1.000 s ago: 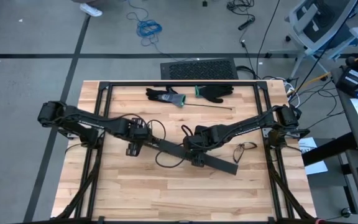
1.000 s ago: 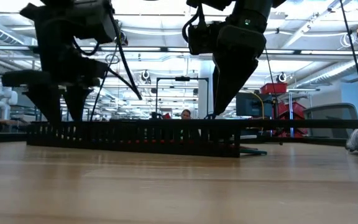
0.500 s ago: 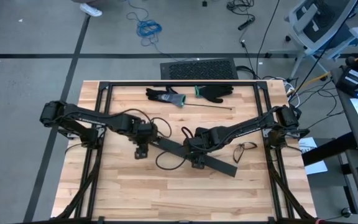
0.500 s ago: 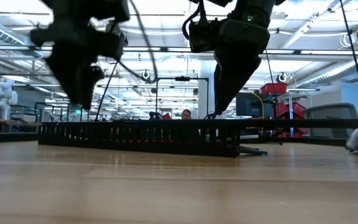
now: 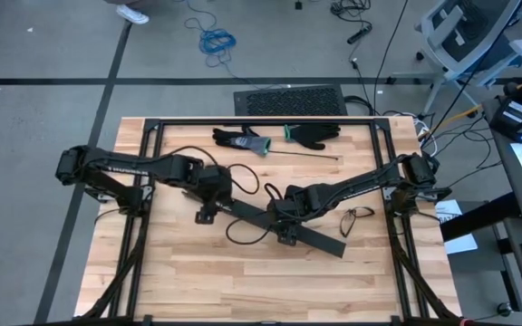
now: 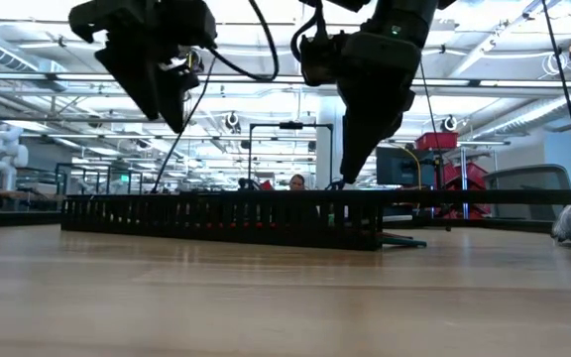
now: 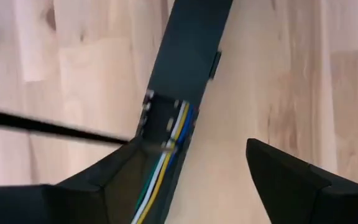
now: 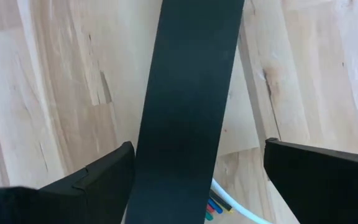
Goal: Ziptie cables
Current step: Close the black cable duct
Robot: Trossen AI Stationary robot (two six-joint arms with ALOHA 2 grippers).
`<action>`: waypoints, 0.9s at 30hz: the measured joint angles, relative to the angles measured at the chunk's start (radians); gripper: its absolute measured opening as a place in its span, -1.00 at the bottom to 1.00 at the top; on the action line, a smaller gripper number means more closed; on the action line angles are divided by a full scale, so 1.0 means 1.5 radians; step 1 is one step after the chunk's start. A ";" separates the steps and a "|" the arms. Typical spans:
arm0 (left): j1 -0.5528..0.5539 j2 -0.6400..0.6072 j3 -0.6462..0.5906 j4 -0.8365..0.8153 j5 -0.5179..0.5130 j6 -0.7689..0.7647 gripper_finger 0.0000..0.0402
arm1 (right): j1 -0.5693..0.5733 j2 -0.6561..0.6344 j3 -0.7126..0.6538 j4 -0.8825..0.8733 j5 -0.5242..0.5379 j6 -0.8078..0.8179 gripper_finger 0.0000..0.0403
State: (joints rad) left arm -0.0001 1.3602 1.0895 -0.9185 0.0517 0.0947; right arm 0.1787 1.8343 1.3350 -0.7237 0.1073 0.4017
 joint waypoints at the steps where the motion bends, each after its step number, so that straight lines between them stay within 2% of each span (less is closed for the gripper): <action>1: 0.004 0.000 0.005 -0.020 0.000 0.010 0.42 | 0.000 0.000 0.000 0.002 0.001 0.004 0.66; 4: 0.021 0.000 0.007 -0.072 0.000 0.042 0.59 | 0.000 0.000 0.000 0.003 0.001 0.006 0.66; 8: 0.050 0.005 -0.025 -0.093 -0.002 0.101 0.89 | 0.000 0.000 0.000 0.003 0.001 0.011 0.66; 10: 0.066 0.005 -0.046 -0.080 -0.020 0.147 0.96 | 0.000 0.000 0.000 0.002 0.001 0.017 0.66; 12: 0.083 0.005 -0.067 -0.054 -0.051 0.183 0.95 | 0.000 0.000 0.000 0.002 0.001 0.019 0.66; 14: 0.101 0.005 -0.084 -0.028 -0.052 0.207 0.93 | 0.000 0.000 0.000 0.003 0.001 0.019 0.66; 21: 0.146 0.010 -0.152 0.021 0.034 0.240 0.93 | 0.000 0.000 0.000 0.003 0.001 0.026 0.66; 27: 0.149 0.010 -0.201 0.081 0.012 0.259 0.93 | 0.000 0.000 0.000 0.008 0.001 0.039 0.66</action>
State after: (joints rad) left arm 0.2237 1.3750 0.7884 -0.7975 0.0692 0.4828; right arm 0.1787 1.8343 1.3350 -0.7122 0.1085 0.4603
